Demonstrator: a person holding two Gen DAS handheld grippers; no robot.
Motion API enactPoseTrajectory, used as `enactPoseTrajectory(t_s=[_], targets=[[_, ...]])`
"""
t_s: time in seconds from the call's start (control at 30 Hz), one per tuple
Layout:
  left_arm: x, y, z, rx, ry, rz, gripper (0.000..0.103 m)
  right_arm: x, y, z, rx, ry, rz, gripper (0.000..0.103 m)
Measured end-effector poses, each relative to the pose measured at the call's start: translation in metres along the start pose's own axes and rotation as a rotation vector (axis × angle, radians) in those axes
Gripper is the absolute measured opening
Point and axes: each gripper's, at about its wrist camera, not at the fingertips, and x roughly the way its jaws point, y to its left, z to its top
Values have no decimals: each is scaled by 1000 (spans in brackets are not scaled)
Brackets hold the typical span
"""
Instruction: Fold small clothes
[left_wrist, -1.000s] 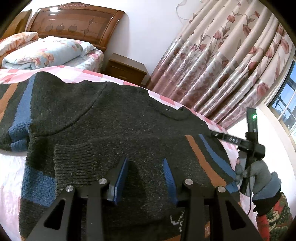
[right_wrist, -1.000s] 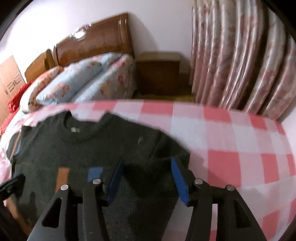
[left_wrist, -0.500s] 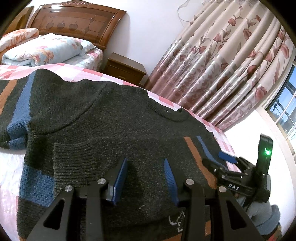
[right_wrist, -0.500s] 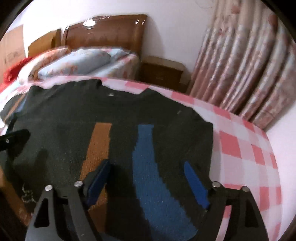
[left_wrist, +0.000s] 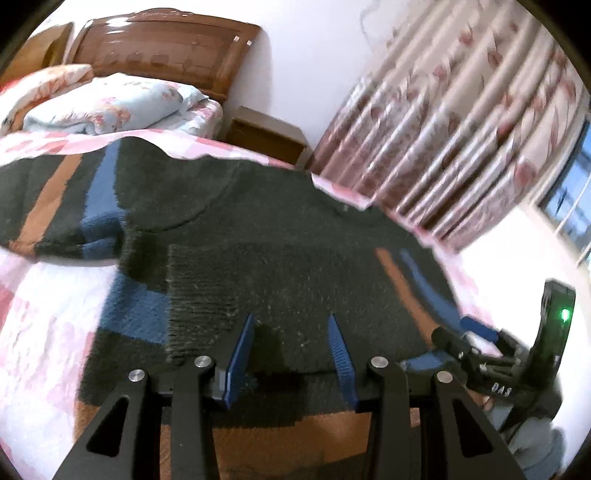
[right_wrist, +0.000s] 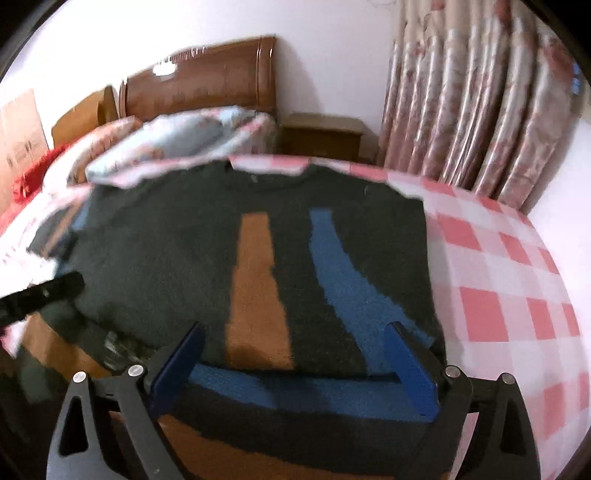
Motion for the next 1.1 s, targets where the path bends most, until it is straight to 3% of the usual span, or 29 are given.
enactPoseTrajectory(t_s=[0.17,0.3,0.4,0.6,0.67,0.8,0.83,0.9,0.93,0.97,1.03,1.1], targets=[[-31,39,5,-160,-73,-65,43,-6,34,-2,-78,-37,12,103],[-65,88,8,-282,-155,-109,44,22,47,-13,-90,39,-4,103],[-87,134,7,-403,-214,-115,50,22,39,-11,-61,30,25,103],[-107,254,-1,-800,-342,-82,54,24,41,-12,-57,42,33,103],[-104,279,5,-861,-369,-78,54,23,41,-13,-55,44,38,103],[-93,303,36,-863,-391,-45,54,22,42,-15,-53,45,43,103],[-88,308,43,-873,-395,-38,49,23,42,-14,-53,45,43,103],[-79,310,52,-886,-384,-19,17,22,41,-14,-52,43,45,103],[-77,307,58,-881,-383,9,9,22,41,-14,-51,41,46,103],[-80,302,62,-865,-404,21,9,21,41,-15,-49,37,46,103],[-92,269,73,-774,-469,18,9,19,40,-16,-43,28,51,103],[-103,207,91,-582,-502,-19,9,16,36,-16,-24,12,65,103]])
